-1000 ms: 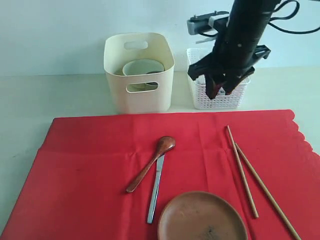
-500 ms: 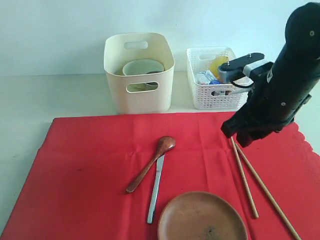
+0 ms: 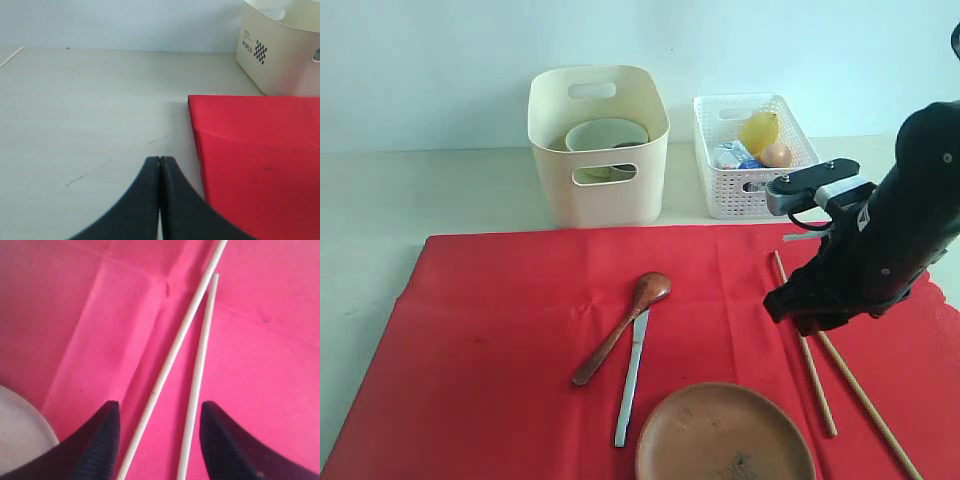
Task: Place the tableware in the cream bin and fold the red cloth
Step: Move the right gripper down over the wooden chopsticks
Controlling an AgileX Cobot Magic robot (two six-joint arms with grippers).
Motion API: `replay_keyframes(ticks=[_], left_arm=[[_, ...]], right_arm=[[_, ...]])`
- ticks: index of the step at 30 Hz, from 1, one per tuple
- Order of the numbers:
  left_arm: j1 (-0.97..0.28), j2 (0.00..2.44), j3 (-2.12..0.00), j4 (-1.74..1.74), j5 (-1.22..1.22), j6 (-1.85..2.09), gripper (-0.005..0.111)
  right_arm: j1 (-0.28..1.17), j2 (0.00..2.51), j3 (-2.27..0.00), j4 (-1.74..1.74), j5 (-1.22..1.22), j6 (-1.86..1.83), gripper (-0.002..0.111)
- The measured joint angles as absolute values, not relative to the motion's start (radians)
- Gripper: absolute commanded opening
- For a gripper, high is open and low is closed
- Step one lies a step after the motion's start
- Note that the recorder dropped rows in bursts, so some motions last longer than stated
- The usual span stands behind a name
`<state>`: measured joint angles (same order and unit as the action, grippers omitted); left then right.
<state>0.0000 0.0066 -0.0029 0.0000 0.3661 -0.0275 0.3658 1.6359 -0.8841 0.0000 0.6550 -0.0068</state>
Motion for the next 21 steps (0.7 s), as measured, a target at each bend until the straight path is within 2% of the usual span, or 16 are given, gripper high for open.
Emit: replay_keyframes(ticks=[4,21], left_arm=[[0.000,0.007,-0.003,0.000,0.366,-0.027,0.000],[0.000,0.007,-0.003,0.000,0.366,-0.027,0.000]], right_arm=[[0.366,1.636,-0.882,0.000,0.638,0.000,0.060],[0.306,1.805,-0.882,0.040,0.582,0.000,0.060]])
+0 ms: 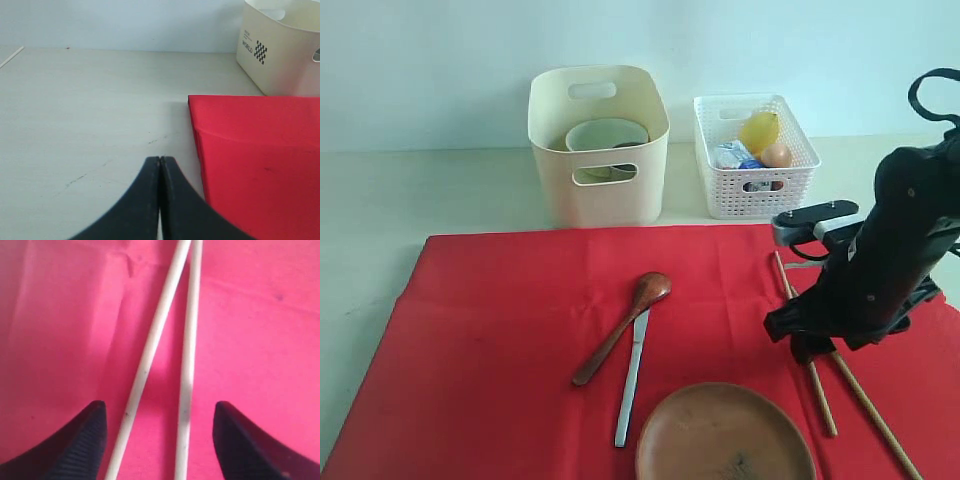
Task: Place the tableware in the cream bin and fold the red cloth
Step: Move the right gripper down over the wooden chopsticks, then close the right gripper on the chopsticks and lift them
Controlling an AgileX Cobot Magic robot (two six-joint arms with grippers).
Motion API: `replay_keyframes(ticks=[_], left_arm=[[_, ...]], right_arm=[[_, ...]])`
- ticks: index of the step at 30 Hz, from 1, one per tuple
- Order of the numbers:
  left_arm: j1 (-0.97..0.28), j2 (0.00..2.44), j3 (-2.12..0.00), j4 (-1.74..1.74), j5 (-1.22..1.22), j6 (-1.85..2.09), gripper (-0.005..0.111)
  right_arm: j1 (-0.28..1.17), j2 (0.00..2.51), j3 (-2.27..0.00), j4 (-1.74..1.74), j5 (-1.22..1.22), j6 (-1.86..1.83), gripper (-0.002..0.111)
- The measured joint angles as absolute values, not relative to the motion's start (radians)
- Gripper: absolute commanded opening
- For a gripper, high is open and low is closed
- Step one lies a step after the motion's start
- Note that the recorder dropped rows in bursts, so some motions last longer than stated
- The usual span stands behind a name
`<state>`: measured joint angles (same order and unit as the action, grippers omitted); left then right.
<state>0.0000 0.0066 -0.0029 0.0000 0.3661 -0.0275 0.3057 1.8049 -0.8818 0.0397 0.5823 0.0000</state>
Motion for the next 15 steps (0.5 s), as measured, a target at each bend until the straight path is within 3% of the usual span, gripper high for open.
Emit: replay_keyframes(ticks=[7,15], left_arm=[[0.000,0.007,-0.003,0.000,0.366,-0.027,0.000],[0.000,0.007,-0.003,0.000,0.366,-0.027,0.000]], right_arm=[[0.306,1.851,-0.882,0.048,0.575,0.000,0.057],[0.303,1.860,-0.884,0.032,0.551,0.000,0.018]])
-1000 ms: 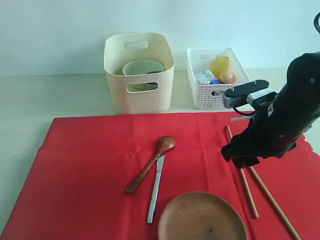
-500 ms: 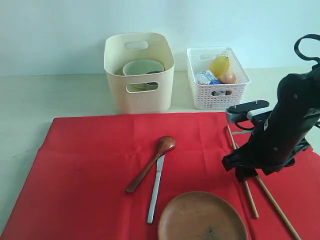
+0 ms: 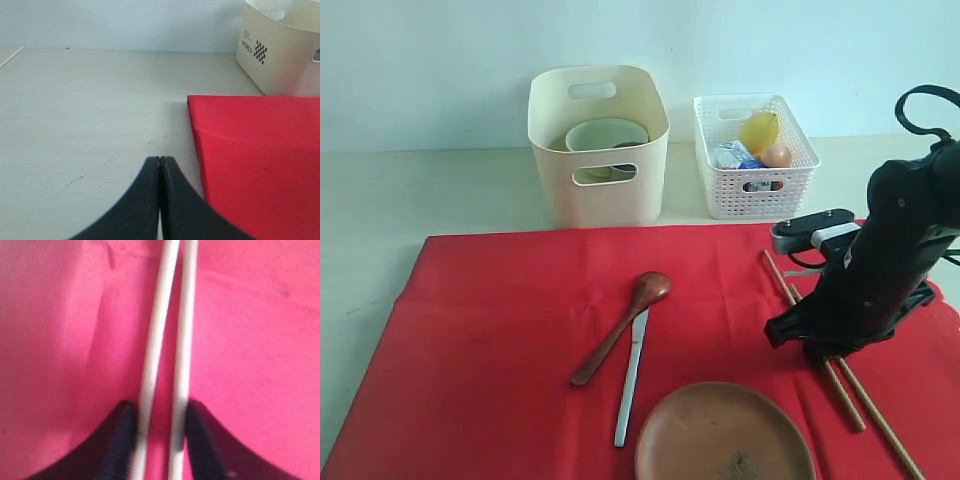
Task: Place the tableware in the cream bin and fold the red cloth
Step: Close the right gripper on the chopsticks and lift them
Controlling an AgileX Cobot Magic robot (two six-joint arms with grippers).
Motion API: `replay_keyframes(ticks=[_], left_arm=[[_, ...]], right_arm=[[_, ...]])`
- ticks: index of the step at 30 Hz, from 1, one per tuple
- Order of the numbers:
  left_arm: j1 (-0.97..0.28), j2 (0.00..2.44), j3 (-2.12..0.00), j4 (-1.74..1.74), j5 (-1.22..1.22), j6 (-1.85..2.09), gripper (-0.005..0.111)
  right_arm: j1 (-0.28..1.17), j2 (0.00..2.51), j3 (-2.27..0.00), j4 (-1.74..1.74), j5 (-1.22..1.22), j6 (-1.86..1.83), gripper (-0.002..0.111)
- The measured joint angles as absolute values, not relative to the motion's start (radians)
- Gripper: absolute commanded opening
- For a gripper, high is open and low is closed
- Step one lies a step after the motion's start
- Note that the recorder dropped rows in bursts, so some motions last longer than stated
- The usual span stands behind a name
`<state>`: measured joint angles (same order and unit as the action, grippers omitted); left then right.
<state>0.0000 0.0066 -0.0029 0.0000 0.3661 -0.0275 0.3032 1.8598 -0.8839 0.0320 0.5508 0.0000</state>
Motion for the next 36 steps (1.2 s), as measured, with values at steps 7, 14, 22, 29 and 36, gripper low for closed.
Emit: replay_keyframes(ticks=[7,14,22,29,36], left_arm=[[0.000,0.007,-0.003,0.000,0.366,-0.027,0.000],[0.000,0.007,-0.003,0.000,0.366,-0.027,0.000],[0.000,0.007,-0.003,0.000,0.366,-0.027,0.000],[0.000,0.007,-0.003,0.000,0.366,-0.027,0.000],[0.000,0.007,-0.003,0.000,0.366,-0.027,0.000]], right_arm=[[0.303,1.860,-0.884,0.035,0.523,0.000,0.000],[0.303,1.862,-0.884,0.036,0.505,0.000,0.000],[0.303,1.862,-0.884,0.040,0.501,0.000,0.003],[0.303,1.862,-0.884,0.051,0.505,0.000,0.028],[0.303,1.862,-0.884,0.065,0.507,0.000,0.034]])
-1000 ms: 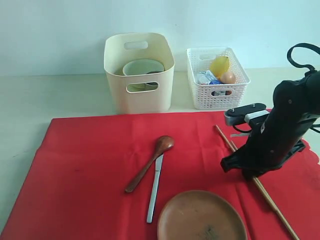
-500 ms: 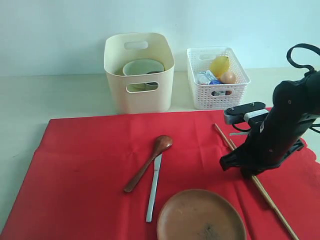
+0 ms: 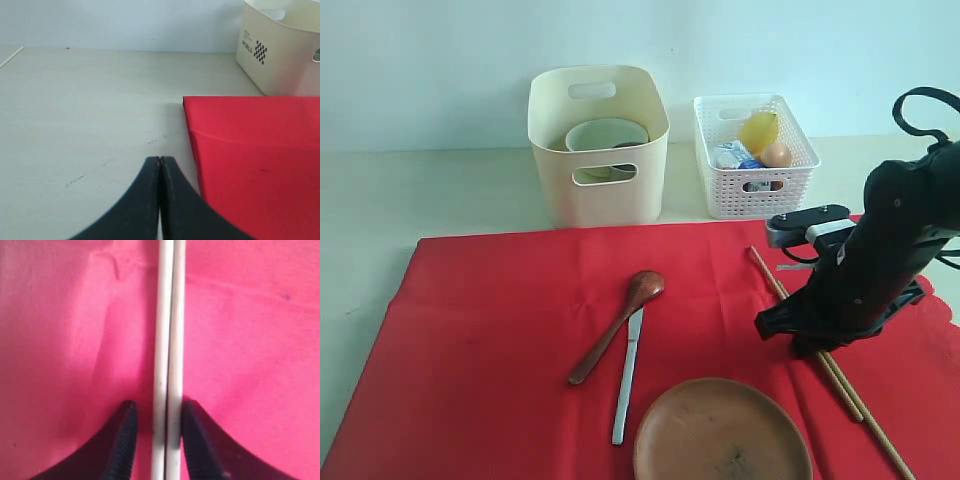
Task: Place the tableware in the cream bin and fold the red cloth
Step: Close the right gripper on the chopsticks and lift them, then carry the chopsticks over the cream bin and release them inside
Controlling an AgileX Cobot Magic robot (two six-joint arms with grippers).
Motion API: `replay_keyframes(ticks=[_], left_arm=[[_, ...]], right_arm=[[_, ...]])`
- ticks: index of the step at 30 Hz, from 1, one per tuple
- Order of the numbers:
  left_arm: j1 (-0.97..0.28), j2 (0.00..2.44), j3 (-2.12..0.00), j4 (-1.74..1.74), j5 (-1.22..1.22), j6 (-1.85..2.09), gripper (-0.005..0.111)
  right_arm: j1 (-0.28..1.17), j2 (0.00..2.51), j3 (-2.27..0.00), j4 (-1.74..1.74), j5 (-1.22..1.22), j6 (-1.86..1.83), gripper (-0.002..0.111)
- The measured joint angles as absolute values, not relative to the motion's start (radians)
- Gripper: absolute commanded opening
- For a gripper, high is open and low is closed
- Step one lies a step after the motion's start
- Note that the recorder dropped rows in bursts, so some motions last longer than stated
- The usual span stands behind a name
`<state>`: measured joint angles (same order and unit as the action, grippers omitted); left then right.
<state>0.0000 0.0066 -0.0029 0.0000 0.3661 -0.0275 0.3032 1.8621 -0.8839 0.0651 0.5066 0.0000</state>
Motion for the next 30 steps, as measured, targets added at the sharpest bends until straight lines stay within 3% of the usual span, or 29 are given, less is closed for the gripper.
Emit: replay_keyframes(ticks=[4,10,18,30], left_arm=[[0.000,0.007,-0.003,0.000,0.366,-0.027,0.000],[0.000,0.007,-0.003,0.000,0.366,-0.027,0.000],[0.000,0.007,-0.003,0.000,0.366,-0.027,0.000],[0.000,0.007,-0.003,0.000,0.366,-0.027,0.000]], right_arm=[[0.303,1.862,-0.884,0.069,0.507,0.000,0.031],[0.303,1.863,-0.884,0.056,0.507,-0.010,0.000],[0.303,1.829,-0.882,0.042,0.511,-0.010,0.000],[0.303,1.550,-0.910,0.121,0.494,-0.063,0.000]])
